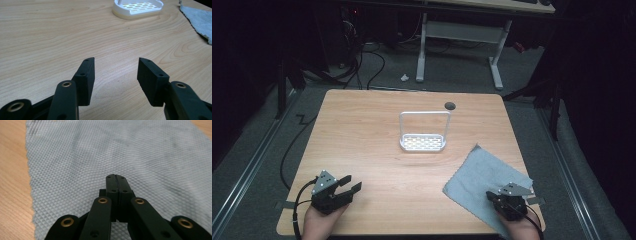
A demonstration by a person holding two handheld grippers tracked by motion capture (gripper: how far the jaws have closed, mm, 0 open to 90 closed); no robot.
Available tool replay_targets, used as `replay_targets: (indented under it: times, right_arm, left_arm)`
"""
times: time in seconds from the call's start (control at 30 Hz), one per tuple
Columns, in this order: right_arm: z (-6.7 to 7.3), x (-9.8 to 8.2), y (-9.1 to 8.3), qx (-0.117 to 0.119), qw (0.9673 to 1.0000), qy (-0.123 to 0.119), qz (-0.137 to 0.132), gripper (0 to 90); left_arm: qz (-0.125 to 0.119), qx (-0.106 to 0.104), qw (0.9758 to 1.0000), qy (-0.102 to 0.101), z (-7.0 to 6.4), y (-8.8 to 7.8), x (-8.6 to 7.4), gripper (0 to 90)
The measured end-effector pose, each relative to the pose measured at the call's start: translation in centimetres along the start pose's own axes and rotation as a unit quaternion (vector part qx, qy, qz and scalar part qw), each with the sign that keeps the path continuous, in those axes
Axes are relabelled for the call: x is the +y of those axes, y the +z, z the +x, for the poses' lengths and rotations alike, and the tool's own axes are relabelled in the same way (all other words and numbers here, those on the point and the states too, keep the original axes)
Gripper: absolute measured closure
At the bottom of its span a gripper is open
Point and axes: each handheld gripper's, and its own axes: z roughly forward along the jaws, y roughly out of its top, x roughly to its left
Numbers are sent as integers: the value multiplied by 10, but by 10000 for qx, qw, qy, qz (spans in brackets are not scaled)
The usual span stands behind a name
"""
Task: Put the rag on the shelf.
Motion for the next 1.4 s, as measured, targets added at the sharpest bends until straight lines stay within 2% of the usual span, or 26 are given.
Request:
replay_targets:
  times: [0.2,0.33,0.37,0.4,0.47,0.57,0.6,0.63,0.7,0.77,0.83,0.9,1.0,1.1,1.17,1.27,1.4]
  right_arm:
    - [17,8,7,144,9995,-288,-7,900]
    - [31,18,16,419,9981,-440,-33,900]
    - [31,18,16,419,9981,-440,-33,900]
    - [42,23,21,579,9967,-558,-47,900]
    - [54,29,26,734,9945,-745,-54,900]
    - [69,35,30,796,9906,-1105,-95,900]
    - [70,36,30,773,9908,-1107,-121,900]
    - [65,38,27,736,9920,-999,-236,900]
    - [49,39,21,557,9952,-699,-403,900]
    - [30,35,16,217,9974,-532,-434,900]
    - [11,28,12,-68,9987,-280,-411,900]
    - [-4,21,11,-243,9992,-20,-332,900]
    - [-17,12,12,-325,9991,213,-142,900]
    - [-15,9,12,-308,9993,178,-92,900]
    - [-8,7,10,-244,9996,70,-93,900]
    - [10,8,9,29,9999,-100,-100,900]
    - [36,13,12,354,9986,-369,-98,900]
  left_arm:
    - [-47,-10,10000,-50,1,-2,-3,474]
    - [-99,53,9999,-91,2,-7,-5,466]
    - [-99,53,9999,-91,2,-7,-5,465]
    - [-126,41,9998,-145,3,-9,-7,464]
    - [-137,19,9997,-206,4,-10,-8,460]
    - [-151,21,9995,-281,4,-11,-10,462]
    - [-170,35,9995,-279,4,-12,-10,462]
    - [-187,39,9994,-277,4,-13,-10,462]
    - [-220,48,9994,-269,4,-14,-11,464]
    - [-192,63,9994,-285,4,-14,-11,471]
    - [-100,154,9992,-343,4,-13,-10,479]
    - [-99,157,9991,-369,4,-13,-9,481]
    - [-107,159,9991,-369,4,-11,-8,486]
    - [-116,114,9991,-384,3,-7,-5,491]
    - [-105,86,9992,-385,2,-6,-4,491]
    - [-29,-13,9995,-325,-2,1,-2,490]
    - [61,-212,9995,-209,-17,14,3,490]
